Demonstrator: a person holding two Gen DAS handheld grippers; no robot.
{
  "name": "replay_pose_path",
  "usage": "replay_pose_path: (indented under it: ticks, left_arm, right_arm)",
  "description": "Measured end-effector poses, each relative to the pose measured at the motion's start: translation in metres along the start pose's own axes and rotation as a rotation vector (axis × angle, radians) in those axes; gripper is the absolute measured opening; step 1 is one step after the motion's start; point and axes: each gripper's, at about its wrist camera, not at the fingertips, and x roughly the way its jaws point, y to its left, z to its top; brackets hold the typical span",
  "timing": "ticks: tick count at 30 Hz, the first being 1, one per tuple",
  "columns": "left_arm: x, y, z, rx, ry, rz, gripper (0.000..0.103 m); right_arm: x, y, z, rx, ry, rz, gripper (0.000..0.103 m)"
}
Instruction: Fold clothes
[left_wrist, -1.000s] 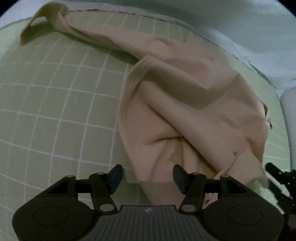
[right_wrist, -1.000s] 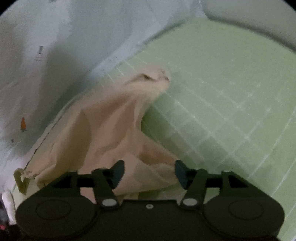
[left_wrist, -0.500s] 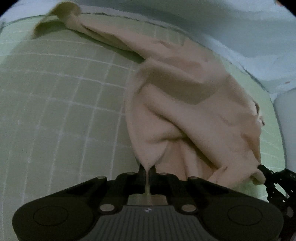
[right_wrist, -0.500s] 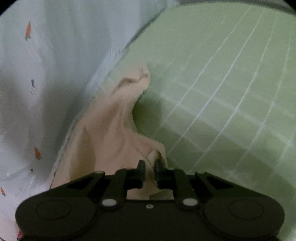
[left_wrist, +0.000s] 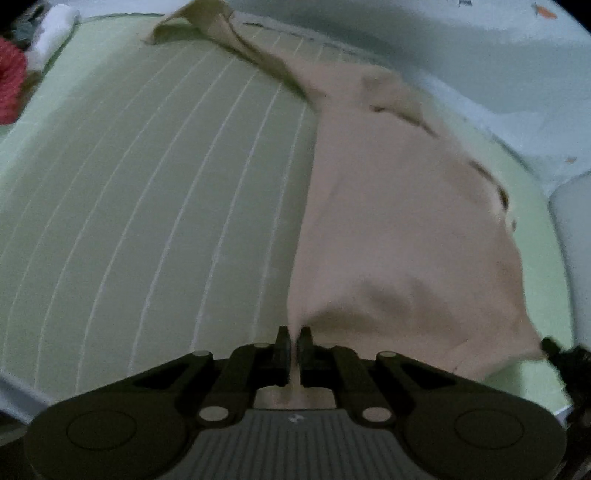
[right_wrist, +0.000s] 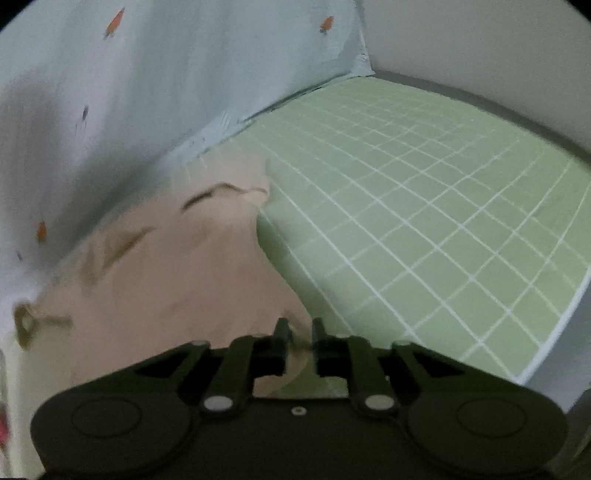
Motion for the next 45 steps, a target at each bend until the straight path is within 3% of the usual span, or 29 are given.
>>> replay_pose_path:
  ticks: [2, 4, 7, 9, 15, 18, 19, 20, 21, 28, 32, 34, 39, 42, 44, 45]
  left_arm:
    - [-0.003, 0.004, -0.008, 0.002, 0.001, 0.016, 0.008]
    - [-0.007, 0.009, -0.012, -0.009, -0.001, 0.011, 0.01]
    - [-0.01, 0.008, -0.013, -0.008, -0.01, 0.024, 0.014]
    - [-0.011, 0.005, -0.013, -0.001, -0.015, 0.025, 0.019]
    - [-0.015, -0.001, -0.018, 0.056, -0.024, 0.035, 0.027]
    - [-0.016, -0.003, -0.019, 0.077, -0.025, 0.039, 0.027]
    - [-0.017, -0.003, -0.019, 0.078, -0.025, 0.039, 0.027]
    - [-0.017, -0.003, -0.02, 0.078, -0.023, 0.036, 0.027]
    - [-0.017, -0.003, -0.02, 0.077, -0.021, 0.033, 0.027]
    - [-0.014, -0.003, -0.024, 0.071, -0.009, 0.028, 0.026]
    - [-0.009, -0.001, -0.026, 0.047, 0.016, 0.047, 0.026]
    - [-0.009, -0.001, -0.027, 0.037, 0.021, 0.054, 0.027]
    - [-0.015, -0.006, -0.031, 0.053, -0.003, 0.08, 0.031]
    - [-0.017, -0.013, -0.03, 0.064, -0.017, 0.09, 0.04]
    - [-0.019, -0.019, -0.027, 0.062, -0.038, 0.102, 0.045]
    - [-0.021, -0.023, -0.026, 0.062, -0.053, 0.106, 0.05]
  right_arm:
    - [-0.002, 0.005, -0.006, -0.05, -0.008, -0.023, 0.039]
    - [-0.002, 0.013, -0.009, -0.104, -0.031, -0.01, 0.049]
    - [0.003, 0.028, -0.012, -0.177, -0.046, 0.009, 0.053]
    - [0.012, 0.038, -0.014, -0.223, -0.037, 0.011, 0.066]
    - [0.053, 0.056, -0.028, -0.278, 0.055, -0.068, 0.069]
    - [0.057, 0.056, -0.039, -0.322, 0.037, -0.119, 0.057]
    - [0.053, 0.055, -0.041, -0.334, 0.029, -0.113, 0.038]
    - [0.049, 0.054, -0.043, -0.344, 0.021, -0.108, 0.011]
    - [0.043, 0.051, -0.044, -0.344, 0.013, -0.107, 0.003]
    - [-0.008, 0.025, -0.06, -0.336, -0.032, -0.154, 0.003]
    - [-0.014, 0.011, -0.074, -0.339, 0.019, -0.176, 0.006]
    - [-0.015, 0.007, -0.078, -0.325, 0.039, -0.188, 0.01]
    - [-0.026, 0.007, -0.076, -0.321, -0.007, -0.222, 0.036]
    - [-0.033, 0.007, -0.071, -0.316, -0.046, -0.201, 0.054]
    - [-0.035, 0.01, -0.065, -0.324, -0.07, -0.189, 0.077]
    - [-0.035, 0.012, -0.06, -0.335, -0.085, -0.185, 0.081]
